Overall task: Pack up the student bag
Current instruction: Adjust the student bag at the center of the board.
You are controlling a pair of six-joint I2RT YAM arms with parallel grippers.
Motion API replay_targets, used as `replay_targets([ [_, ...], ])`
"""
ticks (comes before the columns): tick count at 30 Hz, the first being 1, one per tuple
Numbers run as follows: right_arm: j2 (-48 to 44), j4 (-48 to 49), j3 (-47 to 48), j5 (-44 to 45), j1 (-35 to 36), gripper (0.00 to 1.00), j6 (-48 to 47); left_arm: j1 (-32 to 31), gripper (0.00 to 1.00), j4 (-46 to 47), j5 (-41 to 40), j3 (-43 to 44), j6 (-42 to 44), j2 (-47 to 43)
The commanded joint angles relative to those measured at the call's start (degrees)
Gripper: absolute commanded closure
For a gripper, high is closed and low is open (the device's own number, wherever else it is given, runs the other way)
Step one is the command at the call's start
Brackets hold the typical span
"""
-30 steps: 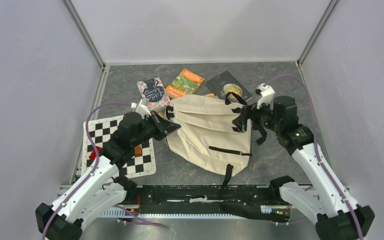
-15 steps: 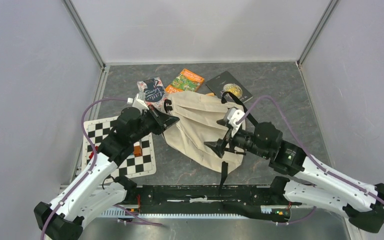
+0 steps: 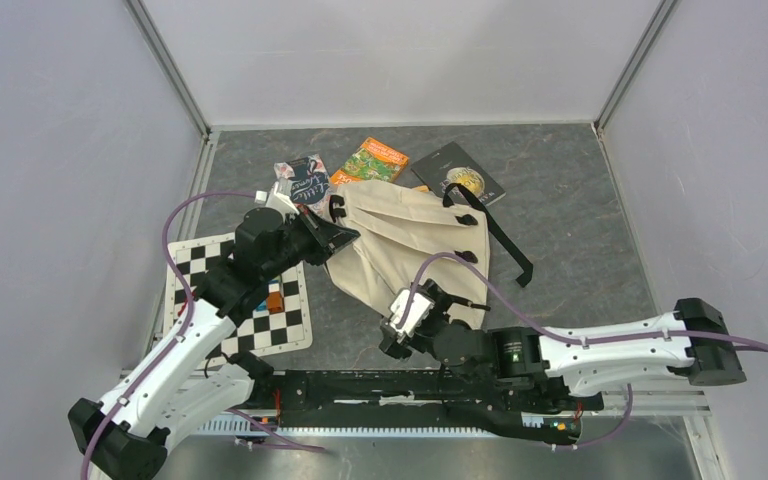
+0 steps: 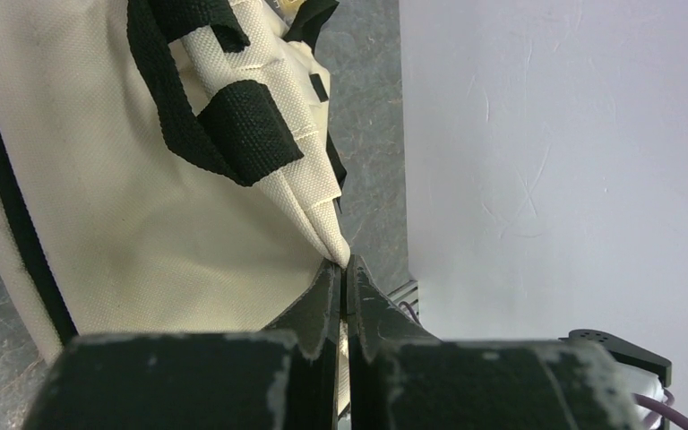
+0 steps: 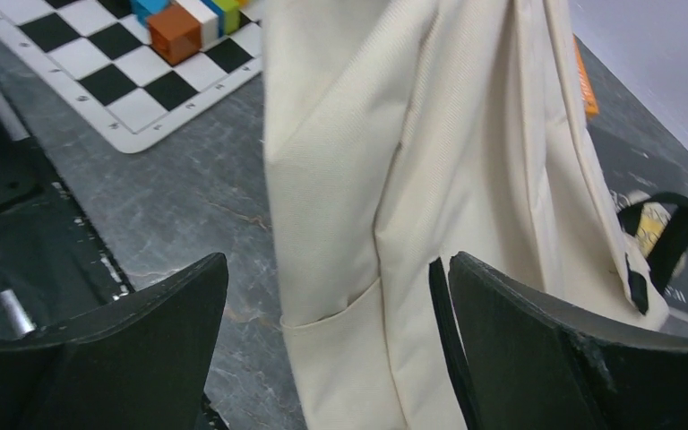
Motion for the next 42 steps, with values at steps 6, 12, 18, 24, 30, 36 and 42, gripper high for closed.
replay_targets([
  [6, 10.01, 5.48, -0.25, 16.89, 0.32, 0.02, 3.16, -0.06, 0.98, 3.49, -1.55, 4.40, -0.47, -0.69],
  [12, 13.21, 5.71, 0.46, 18.85, -0.96, 0.02, 5.35, -0.06, 0.98, 2.81, -1.33, 4.58, 0.06, -1.20],
  [18, 9.35, 5.48, 0.71, 19.33, -2.66, 0.81, 1.79, 0.01, 0.96, -3.10, -1.07, 7.66, 6.49, -0.80],
  [24, 2.81, -7.55, 8.89, 15.46, -8.31, 1.00, -2.38, 0.03, 0.18, -16.07, 1.40, 20.18, 23.15, 3.95],
  [30, -0.41, -24.20, 21.95, 4.40, -14.97, 1.00, -3.91, 0.02, 0.00, -25.18, 4.17, 33.10, 42.45, 6.33],
  [36, 4.25, -42.15, 40.79, -7.50, -19.33, 1.00, -5.71, -0.07, 0.00, -22.92, 14.37, 29.63, 58.05, 3.26],
  [42, 9.17, -52.76, 53.97, -11.65, -20.60, 1.00, -5.20, -0.06, 0.00, -19.78, 23.55, 26.57, 64.73, 1.28],
])
